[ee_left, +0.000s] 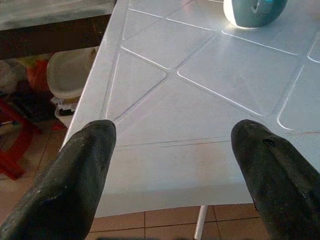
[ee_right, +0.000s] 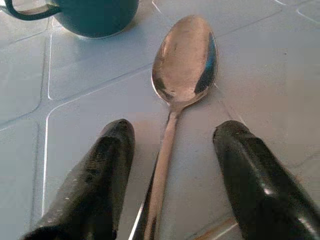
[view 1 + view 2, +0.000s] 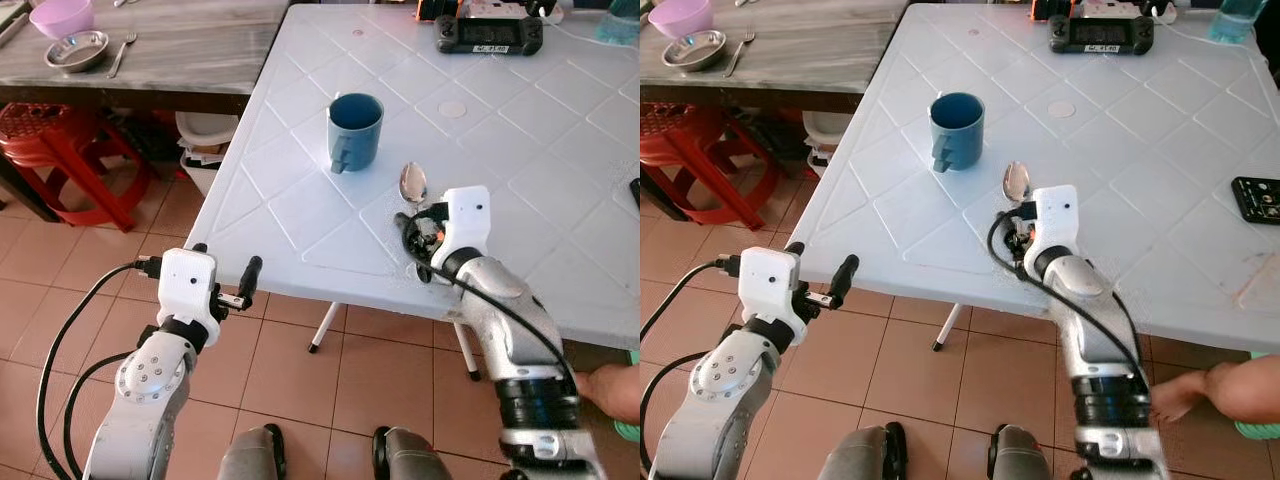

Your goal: Setting the table

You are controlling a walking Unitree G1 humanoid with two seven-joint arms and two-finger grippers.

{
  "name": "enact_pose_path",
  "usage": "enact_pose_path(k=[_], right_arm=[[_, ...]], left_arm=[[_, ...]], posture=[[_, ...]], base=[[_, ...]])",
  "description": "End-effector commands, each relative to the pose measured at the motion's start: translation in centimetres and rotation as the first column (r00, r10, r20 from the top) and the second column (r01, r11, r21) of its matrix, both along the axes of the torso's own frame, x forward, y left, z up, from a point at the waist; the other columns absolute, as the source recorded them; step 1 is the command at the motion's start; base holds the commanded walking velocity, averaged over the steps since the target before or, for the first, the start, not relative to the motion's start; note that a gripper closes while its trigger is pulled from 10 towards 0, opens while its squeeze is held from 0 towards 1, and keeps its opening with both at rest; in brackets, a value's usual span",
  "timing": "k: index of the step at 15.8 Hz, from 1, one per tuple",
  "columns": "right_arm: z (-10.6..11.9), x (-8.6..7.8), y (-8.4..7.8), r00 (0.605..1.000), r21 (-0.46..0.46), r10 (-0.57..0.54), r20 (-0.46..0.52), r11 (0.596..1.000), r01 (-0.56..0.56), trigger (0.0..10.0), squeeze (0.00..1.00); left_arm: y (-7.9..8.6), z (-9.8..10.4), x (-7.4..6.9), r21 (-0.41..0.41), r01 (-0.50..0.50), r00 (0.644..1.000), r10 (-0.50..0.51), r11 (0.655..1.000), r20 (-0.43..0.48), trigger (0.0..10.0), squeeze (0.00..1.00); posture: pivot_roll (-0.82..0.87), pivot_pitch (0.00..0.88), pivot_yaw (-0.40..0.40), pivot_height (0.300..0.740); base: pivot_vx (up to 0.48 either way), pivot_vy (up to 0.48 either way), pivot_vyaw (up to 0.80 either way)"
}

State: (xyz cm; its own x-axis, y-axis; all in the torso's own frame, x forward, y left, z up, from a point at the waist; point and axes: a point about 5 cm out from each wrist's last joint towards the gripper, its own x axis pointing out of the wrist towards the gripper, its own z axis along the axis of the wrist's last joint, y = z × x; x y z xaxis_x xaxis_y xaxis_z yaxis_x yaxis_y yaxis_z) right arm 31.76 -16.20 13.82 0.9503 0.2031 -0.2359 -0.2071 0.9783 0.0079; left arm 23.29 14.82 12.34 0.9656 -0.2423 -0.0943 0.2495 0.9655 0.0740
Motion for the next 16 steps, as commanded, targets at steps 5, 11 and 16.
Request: enact_pose_path(k=[5, 11, 16], right_arm=[[-1.7, 0.7, -1.0, 0.992, 0.024, 0.024, -0.126, 0.999, -0.021, 0.0, 0.00], [-2.7, 0.7, -1.1, 0.987, 0.085, 0.031, -0.160, 0.996, -0.017, 0.0, 0.00], [-3.7, -0.7, -0.8, 0.982, 0.109, 0.010, -0.191, 0.994, 0.011, 0.0, 0.00]], left_arm=[[0.1, -0.7, -0.1, 0.012, -0.002, 0.999, 0.002, 1.000, -0.032, 10.0, 0.00], [0.1, -0.7, -0.2, 0.019, 0.004, 0.999, -0.003, 1.000, -0.039, 10.0, 0.00], [0.0, -0.8, -0.2, 0.019, 0.012, 0.999, -0.011, 1.000, -0.043, 10.0, 0.00]], posture=[[0.07, 0.171, 0.084, 0.740], [0.08, 0.172, 0.084, 0.740], [0.07, 0.174, 0.086, 0.740]], base=[[0.000, 0.000, 0.00], [0.000, 0.000, 0.00], [0.000, 0.000, 0.00]])
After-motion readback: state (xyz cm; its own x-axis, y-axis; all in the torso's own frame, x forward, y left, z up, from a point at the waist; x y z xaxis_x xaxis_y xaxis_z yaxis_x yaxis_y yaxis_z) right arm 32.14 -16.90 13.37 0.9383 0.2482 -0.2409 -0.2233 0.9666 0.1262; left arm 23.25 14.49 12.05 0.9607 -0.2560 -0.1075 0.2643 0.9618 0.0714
